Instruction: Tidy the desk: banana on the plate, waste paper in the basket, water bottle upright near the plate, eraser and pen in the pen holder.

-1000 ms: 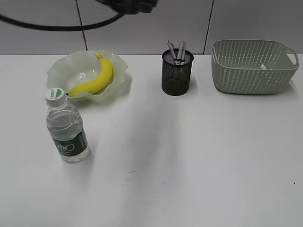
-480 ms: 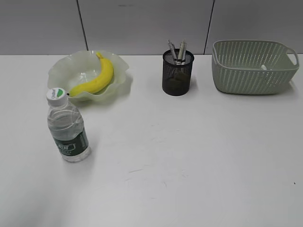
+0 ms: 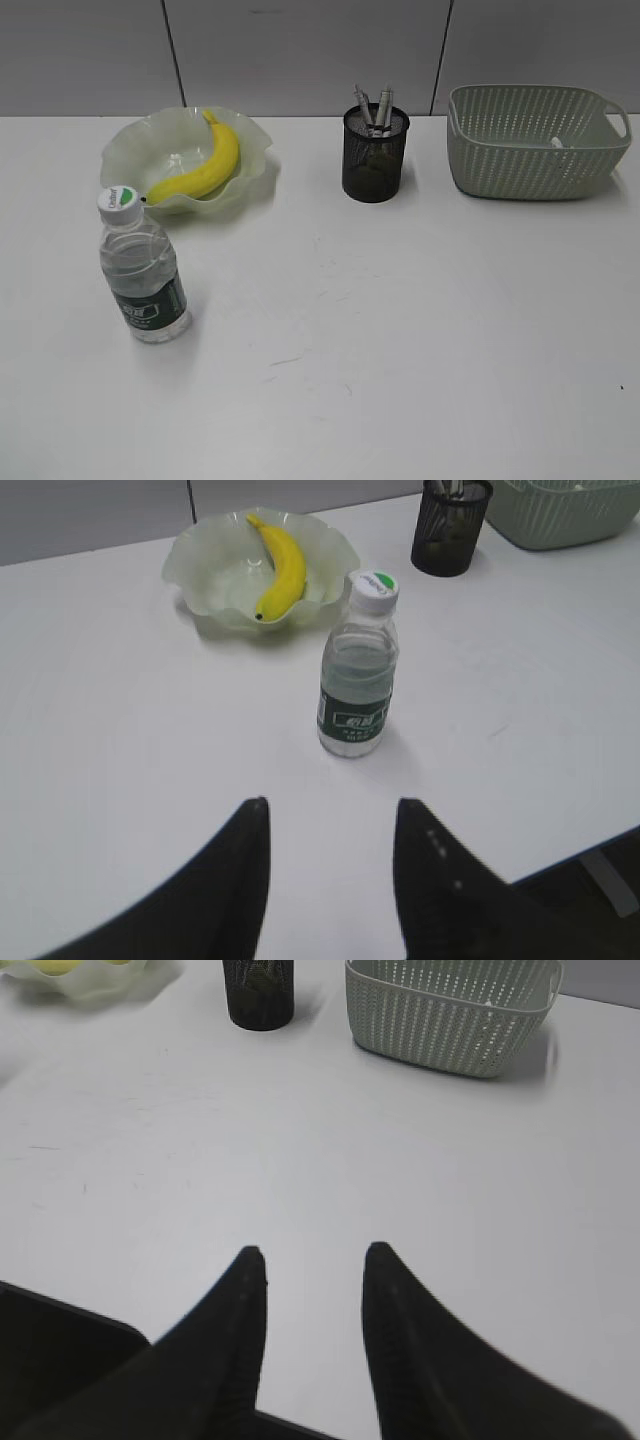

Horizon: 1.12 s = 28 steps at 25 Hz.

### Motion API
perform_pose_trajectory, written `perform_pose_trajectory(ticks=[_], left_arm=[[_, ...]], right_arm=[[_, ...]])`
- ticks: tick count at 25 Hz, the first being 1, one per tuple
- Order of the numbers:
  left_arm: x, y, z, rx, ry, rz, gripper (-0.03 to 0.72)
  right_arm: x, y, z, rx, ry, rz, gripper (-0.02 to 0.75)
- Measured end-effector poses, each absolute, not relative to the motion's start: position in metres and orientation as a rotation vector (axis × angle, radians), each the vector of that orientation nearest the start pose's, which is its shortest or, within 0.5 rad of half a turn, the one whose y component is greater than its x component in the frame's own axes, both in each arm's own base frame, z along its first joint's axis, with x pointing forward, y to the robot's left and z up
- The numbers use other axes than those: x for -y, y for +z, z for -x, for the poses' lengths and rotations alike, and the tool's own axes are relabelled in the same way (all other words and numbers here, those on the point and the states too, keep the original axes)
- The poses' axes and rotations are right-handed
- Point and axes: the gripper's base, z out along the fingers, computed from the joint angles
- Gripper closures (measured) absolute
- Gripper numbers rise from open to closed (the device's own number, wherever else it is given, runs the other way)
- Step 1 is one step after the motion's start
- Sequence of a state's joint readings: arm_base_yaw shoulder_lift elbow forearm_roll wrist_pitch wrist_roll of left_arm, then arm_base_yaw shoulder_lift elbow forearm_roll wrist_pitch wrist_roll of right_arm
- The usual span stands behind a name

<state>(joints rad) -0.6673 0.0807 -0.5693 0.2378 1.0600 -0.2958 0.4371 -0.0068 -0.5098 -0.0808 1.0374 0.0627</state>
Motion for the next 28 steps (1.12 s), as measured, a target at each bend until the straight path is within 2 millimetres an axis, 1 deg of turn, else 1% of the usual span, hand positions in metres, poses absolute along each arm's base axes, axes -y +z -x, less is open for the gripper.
perform_pose_trajectory(ticks=[2, 4, 20, 25, 28], left_arm=[[-0.0153, 0.2918, -0.0109, -2.035, -0.316, -0.363, 0.38], [-0.0154, 0.29, -0.0109, -2.04, -0.316, -0.361, 0.38], [-0.0152, 0.2893, -0.0111, -2.042, -0.316, -0.361, 0.38], [-0.0219, 0.2889, -0.0027, -1.985, -0.343, -0.341, 0.38], [-0.0226, 0.2888, -0.0018, -1.979, -0.346, -0.339, 0.38]], right_arm=[[0.0084, 0.2821, 0.0031, -1.974, 0.224, 0.37, 0.468], [0.0085, 0.2821, 0.003, -1.974, 0.223, 0.37, 0.47], [0.0071, 0.282, 0.0036, -1.977, 0.245, 0.372, 0.47], [0.0071, 0.2817, 0.0036, -1.979, 0.245, 0.372, 0.47], [0.0069, 0.2816, 0.0038, -1.978, 0.249, 0.372, 0.47]])
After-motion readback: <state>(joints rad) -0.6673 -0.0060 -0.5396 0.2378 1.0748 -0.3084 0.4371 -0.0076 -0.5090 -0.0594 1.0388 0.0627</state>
